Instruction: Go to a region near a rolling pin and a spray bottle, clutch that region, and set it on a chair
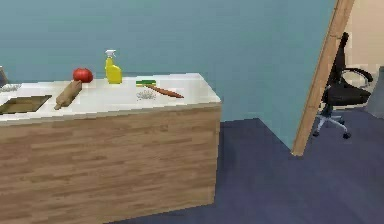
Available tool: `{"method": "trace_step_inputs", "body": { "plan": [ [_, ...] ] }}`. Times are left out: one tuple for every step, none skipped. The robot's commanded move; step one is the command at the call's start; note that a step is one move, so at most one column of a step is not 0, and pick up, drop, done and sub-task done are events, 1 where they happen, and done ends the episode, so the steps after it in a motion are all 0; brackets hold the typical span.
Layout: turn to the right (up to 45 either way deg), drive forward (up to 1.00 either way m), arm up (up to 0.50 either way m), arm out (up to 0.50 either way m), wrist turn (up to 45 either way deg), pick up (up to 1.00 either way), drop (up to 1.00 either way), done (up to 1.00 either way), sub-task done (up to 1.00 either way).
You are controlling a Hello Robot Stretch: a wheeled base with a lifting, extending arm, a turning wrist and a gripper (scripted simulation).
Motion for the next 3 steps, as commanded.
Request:
{"method": "trace_step_inputs", "body": {
  "plan": [
    [-6.0,0.0,0.0,0.0,0.0,0.0,0.0,0.0,0.0],
    [0.0,0.3,0.0,0.0,0.0,0.0,0.0,0.0,0.0],
    [-45.0,0.0,0.0,0.0,0.0,0.0,0.0,0.0,0.0]
  ]
}}
